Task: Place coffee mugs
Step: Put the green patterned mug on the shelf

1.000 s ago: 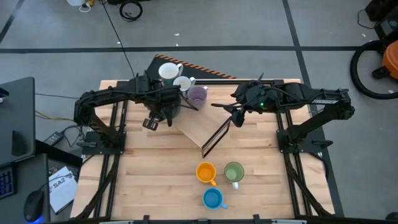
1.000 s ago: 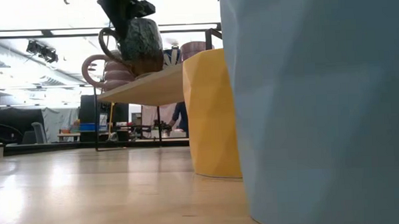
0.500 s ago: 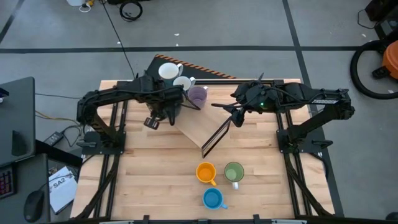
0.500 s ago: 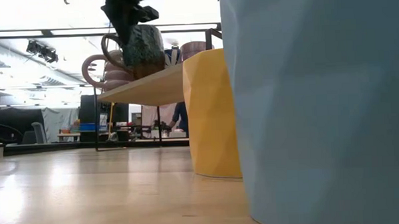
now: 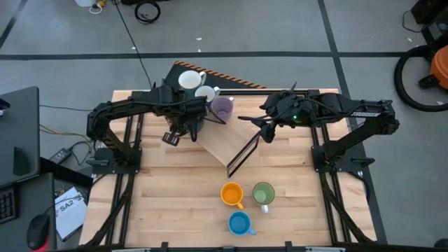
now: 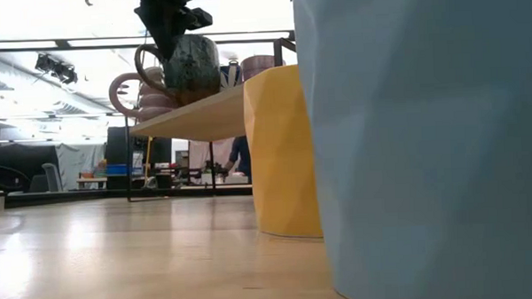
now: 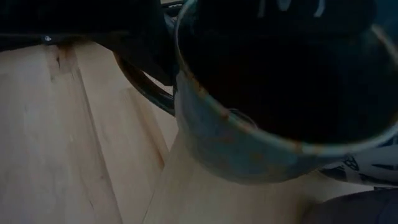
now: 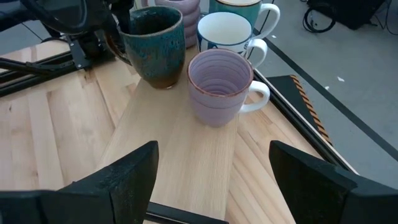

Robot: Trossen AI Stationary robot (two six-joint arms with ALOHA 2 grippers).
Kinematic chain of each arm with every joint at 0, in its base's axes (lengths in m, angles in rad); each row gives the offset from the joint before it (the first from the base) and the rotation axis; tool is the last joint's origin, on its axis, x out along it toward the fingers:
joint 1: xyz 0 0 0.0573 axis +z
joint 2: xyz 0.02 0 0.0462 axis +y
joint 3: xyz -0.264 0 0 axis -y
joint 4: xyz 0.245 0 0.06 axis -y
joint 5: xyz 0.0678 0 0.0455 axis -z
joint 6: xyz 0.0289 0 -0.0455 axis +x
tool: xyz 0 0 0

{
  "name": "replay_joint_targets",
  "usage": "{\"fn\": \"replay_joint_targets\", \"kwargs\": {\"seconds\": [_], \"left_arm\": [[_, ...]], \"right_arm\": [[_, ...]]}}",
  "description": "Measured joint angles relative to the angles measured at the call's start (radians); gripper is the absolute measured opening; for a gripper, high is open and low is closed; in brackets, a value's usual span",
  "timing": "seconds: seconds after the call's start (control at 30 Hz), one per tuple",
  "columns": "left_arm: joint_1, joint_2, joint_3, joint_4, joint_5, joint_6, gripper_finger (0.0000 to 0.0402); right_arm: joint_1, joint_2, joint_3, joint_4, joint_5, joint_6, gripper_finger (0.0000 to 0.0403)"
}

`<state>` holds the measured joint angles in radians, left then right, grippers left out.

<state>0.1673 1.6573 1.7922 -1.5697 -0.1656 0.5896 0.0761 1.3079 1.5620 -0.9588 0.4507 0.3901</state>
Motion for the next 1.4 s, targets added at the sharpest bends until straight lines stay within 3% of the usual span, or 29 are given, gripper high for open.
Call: {"fn": "replay_joint_targets", "kwargs": {"seconds": [0.27,0.63,1.0,1.4], "left_arm": [[-0.001,-0.002,0.001,0.0,-0.025,-0.008,0.0107],[-0.01,-0.014,0.001,-0.001,-0.035,-0.131,0.0147],[-0.023,-0.078,0.001,-0.001,-0.04,-0.249,0.0151],[-0.104,-0.097,0.062,0.05,-0.153,-0.355,0.0151]], "right_arm": [[0.0,0.0,0.0,0.0,0.0,0.0,0.0311],[0.0,0.0,0.0,0.0,0.0,0.0,0.0311],[0.0,0.0,0.0,0.0,0.0,-0.001,0.0311],[0.0,0.0,0.0,0.0,-0.007,-0.02,0.0311]]}}
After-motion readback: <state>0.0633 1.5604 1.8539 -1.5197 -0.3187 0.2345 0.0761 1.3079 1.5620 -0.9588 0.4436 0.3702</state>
